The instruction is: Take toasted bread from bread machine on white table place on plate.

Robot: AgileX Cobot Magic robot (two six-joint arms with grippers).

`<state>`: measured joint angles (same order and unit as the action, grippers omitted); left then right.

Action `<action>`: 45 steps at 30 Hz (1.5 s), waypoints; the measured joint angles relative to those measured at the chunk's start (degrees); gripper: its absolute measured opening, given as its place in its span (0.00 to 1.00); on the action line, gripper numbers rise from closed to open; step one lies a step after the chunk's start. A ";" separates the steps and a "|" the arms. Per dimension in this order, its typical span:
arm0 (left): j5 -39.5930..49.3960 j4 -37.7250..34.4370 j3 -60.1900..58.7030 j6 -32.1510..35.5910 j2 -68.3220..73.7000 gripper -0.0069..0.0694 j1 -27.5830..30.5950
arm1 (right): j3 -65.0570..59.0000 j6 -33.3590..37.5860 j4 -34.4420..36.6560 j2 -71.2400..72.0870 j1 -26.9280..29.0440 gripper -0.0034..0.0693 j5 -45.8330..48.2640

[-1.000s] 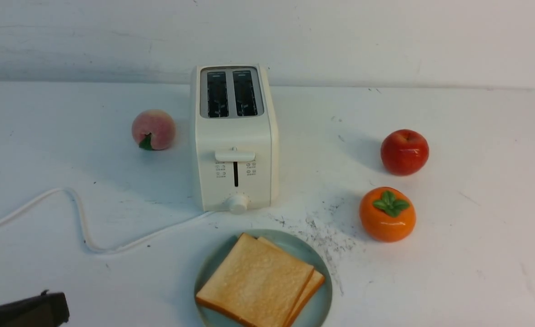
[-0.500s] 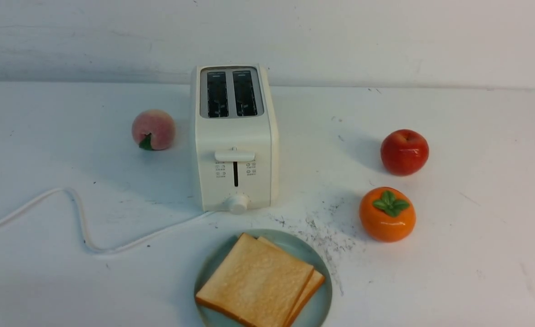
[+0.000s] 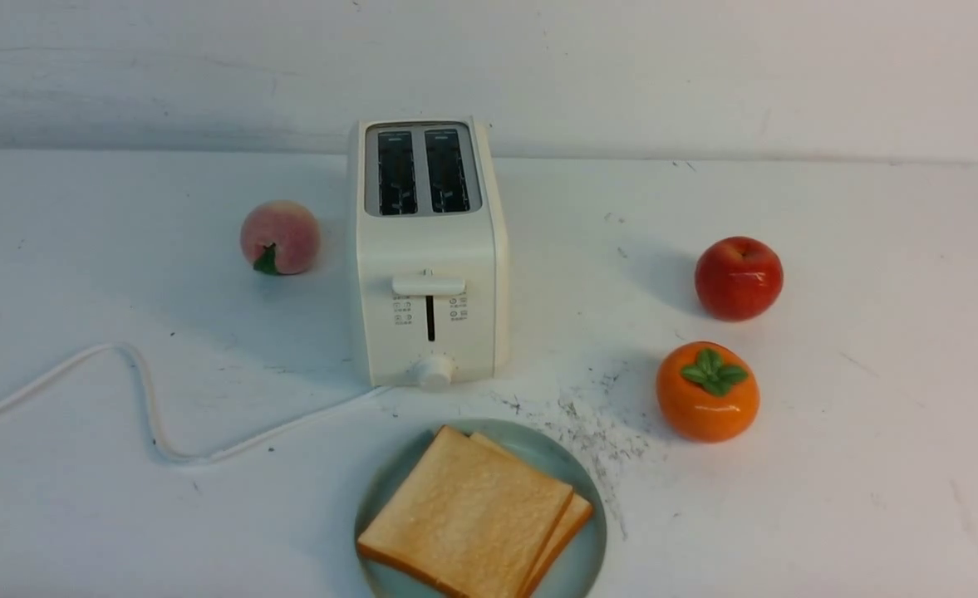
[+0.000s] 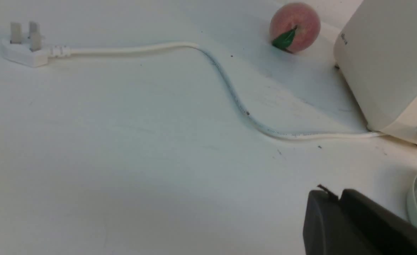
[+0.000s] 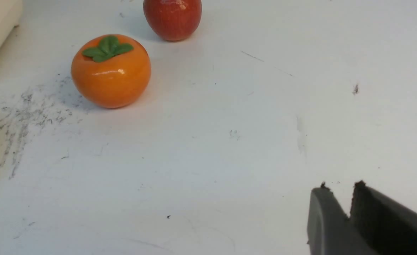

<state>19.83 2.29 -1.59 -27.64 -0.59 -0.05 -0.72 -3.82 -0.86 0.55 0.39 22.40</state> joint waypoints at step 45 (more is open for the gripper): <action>2.14 0.00 -0.16 0.05 0.00 0.19 -4.14 | 0.00 0.00 0.00 0.00 0.00 0.25 0.00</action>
<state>21.97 2.29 -1.74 -27.59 -0.59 -4.19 -0.72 -3.82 -0.86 0.55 0.39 22.40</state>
